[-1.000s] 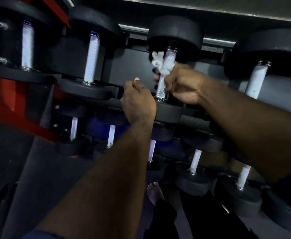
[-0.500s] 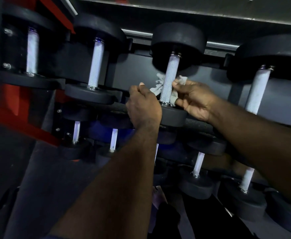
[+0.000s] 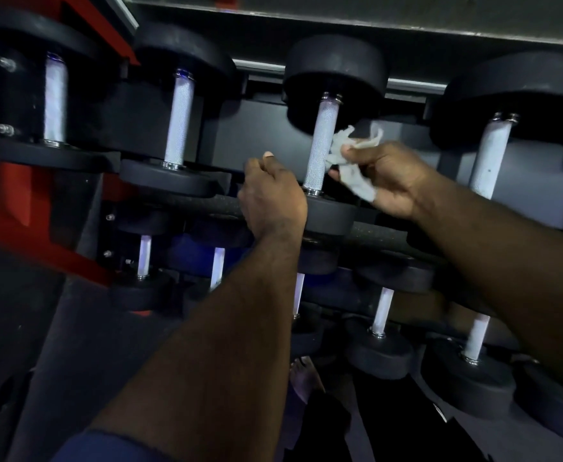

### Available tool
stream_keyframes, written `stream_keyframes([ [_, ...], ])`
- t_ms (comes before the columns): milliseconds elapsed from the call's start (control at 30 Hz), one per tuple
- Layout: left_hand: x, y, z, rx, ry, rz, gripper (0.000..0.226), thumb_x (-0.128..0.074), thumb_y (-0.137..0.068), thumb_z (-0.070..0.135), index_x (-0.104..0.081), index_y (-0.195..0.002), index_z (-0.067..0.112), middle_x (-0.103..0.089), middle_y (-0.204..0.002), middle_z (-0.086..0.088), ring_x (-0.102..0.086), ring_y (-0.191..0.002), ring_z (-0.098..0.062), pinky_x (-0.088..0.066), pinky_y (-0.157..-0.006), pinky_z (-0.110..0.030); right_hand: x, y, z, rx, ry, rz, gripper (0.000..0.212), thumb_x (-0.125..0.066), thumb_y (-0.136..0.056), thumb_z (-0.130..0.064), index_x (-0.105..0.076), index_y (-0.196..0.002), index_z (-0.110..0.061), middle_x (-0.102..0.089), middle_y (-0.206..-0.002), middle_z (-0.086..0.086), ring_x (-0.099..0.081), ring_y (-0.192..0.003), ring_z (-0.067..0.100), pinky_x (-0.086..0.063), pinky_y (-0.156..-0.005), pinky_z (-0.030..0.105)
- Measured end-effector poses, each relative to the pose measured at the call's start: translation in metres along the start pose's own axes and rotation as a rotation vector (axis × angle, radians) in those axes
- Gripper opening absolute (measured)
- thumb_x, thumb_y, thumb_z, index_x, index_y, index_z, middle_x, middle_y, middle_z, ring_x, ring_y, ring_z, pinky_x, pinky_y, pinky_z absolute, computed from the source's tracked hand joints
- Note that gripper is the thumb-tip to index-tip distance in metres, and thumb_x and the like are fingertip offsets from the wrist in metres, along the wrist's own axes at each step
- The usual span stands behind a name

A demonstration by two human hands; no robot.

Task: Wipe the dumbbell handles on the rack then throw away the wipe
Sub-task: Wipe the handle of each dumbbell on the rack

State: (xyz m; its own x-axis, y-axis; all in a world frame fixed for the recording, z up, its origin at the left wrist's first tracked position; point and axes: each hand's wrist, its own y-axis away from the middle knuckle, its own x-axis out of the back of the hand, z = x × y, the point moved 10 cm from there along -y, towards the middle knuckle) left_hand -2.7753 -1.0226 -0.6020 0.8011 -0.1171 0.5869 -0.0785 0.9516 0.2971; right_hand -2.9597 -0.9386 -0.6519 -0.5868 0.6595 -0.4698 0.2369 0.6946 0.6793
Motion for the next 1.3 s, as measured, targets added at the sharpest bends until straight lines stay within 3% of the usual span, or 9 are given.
stream_keyframes([
  [133,-0.001,-0.001,0.000,-0.008,-0.019,0.004,0.038,-0.036,-0.111,0.040,-0.061,-0.105,0.012,-0.063,-0.087,0.001,-0.053,-0.074,-0.011,-0.030,-0.061,-0.027,0.003,0.005,0.011,0.032,0.009,-0.027,0.031,-0.061,-0.090,0.012,-0.058,-0.118,0.001,-0.069,-0.116,0.018,-0.071,-0.101,0.026,-0.060,-0.087,0.034],
  [333,-0.002,0.001,-0.002,-0.002,-0.017,0.003,0.039,-0.035,-0.111,0.043,-0.060,-0.106,0.014,-0.066,-0.088,0.000,-0.054,-0.074,-0.007,-0.028,-0.054,-0.017,-0.002,0.007,0.004,0.119,-0.100,-0.054,0.035,-0.070,-0.092,-0.009,-0.059,-0.123,0.002,-0.067,-0.110,0.019,-0.068,-0.098,0.029,-0.061,-0.084,0.039],
  [467,-0.002,-0.001,-0.001,-0.009,-0.011,0.005,0.040,-0.034,-0.111,0.043,-0.060,-0.106,0.014,-0.067,-0.093,-0.003,-0.059,-0.085,-0.017,-0.028,-0.055,-0.019,0.001,0.009,-0.008,0.194,-0.091,-0.047,0.020,-0.060,-0.091,0.010,-0.057,-0.107,-0.002,-0.063,-0.094,0.018,-0.064,-0.087,0.029,-0.059,-0.083,0.044],
  [600,-0.001,0.000,-0.002,-0.005,-0.023,0.002,0.041,-0.033,-0.111,0.044,-0.060,-0.107,0.012,-0.067,-0.093,-0.002,-0.058,-0.085,-0.015,-0.029,-0.056,-0.018,0.015,0.009,-0.015,0.204,-0.039,0.069,0.021,-0.072,-0.085,0.008,-0.065,-0.103,-0.002,-0.071,-0.108,0.025,-0.073,-0.094,0.036,-0.060,-0.082,0.047],
  [767,-0.002,-0.002,-0.001,-0.013,0.012,0.002,0.040,-0.035,-0.110,0.043,-0.061,-0.101,0.014,-0.069,-0.088,-0.001,-0.063,-0.091,-0.023,-0.037,-0.065,-0.027,0.014,0.004,-0.017,0.180,0.039,0.127,0.017,-0.072,-0.093,-0.015,-0.064,-0.105,-0.006,-0.070,-0.090,0.016,-0.069,-0.067,0.022,-0.056,-0.054,0.030],
  [933,-0.002,-0.003,-0.002,-0.024,0.017,0.013,0.041,-0.034,-0.109,0.046,-0.061,-0.101,0.016,-0.069,-0.088,-0.002,-0.065,-0.094,-0.027,-0.053,-0.080,-0.040,0.024,-0.001,-0.019,0.247,0.249,0.260,0.017,-0.055,-0.100,0.003,-0.063,-0.115,0.000,-0.074,-0.106,0.019,-0.073,-0.080,0.025,-0.054,-0.053,0.027],
  [1067,-0.001,-0.003,-0.001,-0.030,0.022,0.025,0.041,-0.035,-0.109,0.046,-0.061,-0.100,0.016,-0.070,-0.088,-0.003,-0.064,-0.093,-0.027,-0.053,-0.082,-0.043,0.013,-0.002,-0.015,0.224,0.018,0.179,0.045,-0.043,-0.082,0.027,-0.055,-0.117,0.003,-0.066,-0.111,0.023,-0.067,-0.093,0.033,-0.059,-0.065,0.035],
  [1133,-0.001,-0.002,-0.001,-0.020,0.019,0.020,0.040,-0.035,-0.110,0.044,-0.062,-0.102,0.014,-0.070,-0.090,-0.004,-0.062,-0.093,-0.025,-0.046,-0.077,-0.037,0.010,-0.009,-0.006,0.156,-0.047,0.171,0.053,-0.045,-0.071,0.028,-0.058,-0.118,0.007,-0.067,-0.103,0.022,-0.058,-0.095,0.037,-0.046,-0.072,0.032],
  [1300,-0.001,-0.002,-0.002,-0.016,0.016,0.022,0.040,-0.035,-0.110,0.043,-0.062,-0.105,0.013,-0.069,-0.093,-0.004,-0.060,-0.094,-0.023,-0.037,-0.070,-0.032,0.006,0.001,0.010,0.123,0.244,0.180,0.036,-0.060,-0.076,0.024,-0.068,-0.107,0.007,-0.072,-0.106,0.029,-0.067,-0.091,0.038,-0.054,-0.085,0.049],
])
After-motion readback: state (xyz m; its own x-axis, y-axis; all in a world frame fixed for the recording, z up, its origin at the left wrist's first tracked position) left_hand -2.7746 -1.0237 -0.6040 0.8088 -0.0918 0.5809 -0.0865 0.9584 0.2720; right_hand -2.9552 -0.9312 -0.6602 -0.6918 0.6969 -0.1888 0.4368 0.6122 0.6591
